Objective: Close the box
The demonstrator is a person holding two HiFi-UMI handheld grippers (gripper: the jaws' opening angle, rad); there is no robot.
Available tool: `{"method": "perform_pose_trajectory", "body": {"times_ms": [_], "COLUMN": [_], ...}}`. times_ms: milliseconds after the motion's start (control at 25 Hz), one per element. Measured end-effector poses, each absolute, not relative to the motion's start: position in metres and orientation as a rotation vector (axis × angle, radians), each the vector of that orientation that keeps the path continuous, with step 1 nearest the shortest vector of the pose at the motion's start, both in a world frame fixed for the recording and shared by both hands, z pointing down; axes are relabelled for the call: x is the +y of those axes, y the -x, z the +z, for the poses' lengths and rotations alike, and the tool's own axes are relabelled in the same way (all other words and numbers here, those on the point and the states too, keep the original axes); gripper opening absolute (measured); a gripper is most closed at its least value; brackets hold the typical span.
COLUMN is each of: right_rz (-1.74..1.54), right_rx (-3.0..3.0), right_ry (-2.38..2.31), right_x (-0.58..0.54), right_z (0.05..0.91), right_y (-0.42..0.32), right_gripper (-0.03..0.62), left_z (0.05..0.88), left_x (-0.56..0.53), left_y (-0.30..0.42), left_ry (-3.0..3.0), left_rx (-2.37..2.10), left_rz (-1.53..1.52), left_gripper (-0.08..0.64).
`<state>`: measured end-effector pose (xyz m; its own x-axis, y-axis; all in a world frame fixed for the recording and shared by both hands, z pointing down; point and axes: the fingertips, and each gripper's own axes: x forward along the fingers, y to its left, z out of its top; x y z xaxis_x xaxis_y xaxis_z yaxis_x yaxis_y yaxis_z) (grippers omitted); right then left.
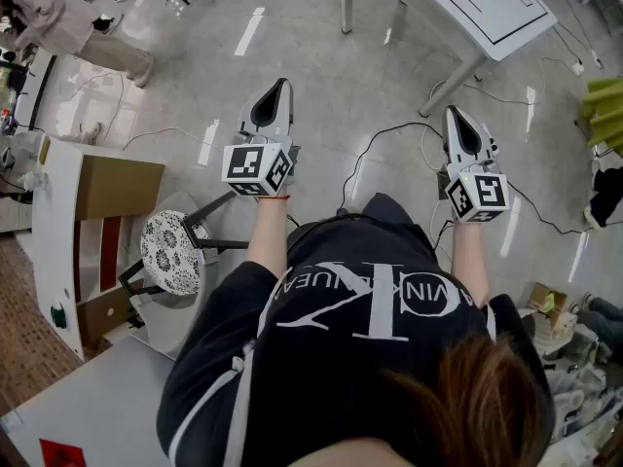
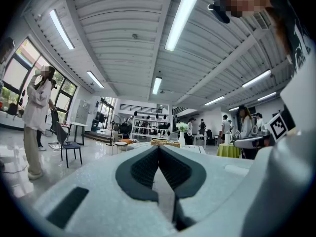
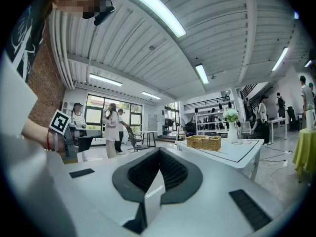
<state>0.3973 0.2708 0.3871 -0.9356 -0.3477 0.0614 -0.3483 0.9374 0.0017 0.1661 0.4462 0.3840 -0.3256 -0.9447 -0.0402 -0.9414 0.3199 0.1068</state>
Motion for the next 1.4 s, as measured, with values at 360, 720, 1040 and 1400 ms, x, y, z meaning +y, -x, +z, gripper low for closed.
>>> {"method": "perform_pose_trajectory", "body": {"times_ms": [360, 720, 1040, 1400], "right_rz": [0.050, 0.127, 0.138, 0.191], "right_rx": [-3.024, -3.038, -3.029, -3.020], "right_ry": [-0.554, -0.543, -0.508, -0.497], "right_x": [0.268, 0.268, 0.241, 0.184], "right_z": [0.395, 0.402, 0.414, 0.426], "right_y": [-0.393, -0.387, -0.342, -0.249], "right_gripper": [-0.003, -0.003, -0.003, -0.003], "left_z": [0.389, 0.404, 0.407, 0.415], "left_x": [0.450, 0.460, 0.443, 0.382], "left_y": [-0.163, -0.153, -0.119, -0.034], "left_ry": [-1.795, -1.694, -1.705, -1.703], "left_rx": [-2.516, -2.539, -2.542, -2.503], "left_rz": [-0.155, -0.161, -0.140, -0.115], "left_gripper": [0.011, 0.012, 0.140, 0.126]}}
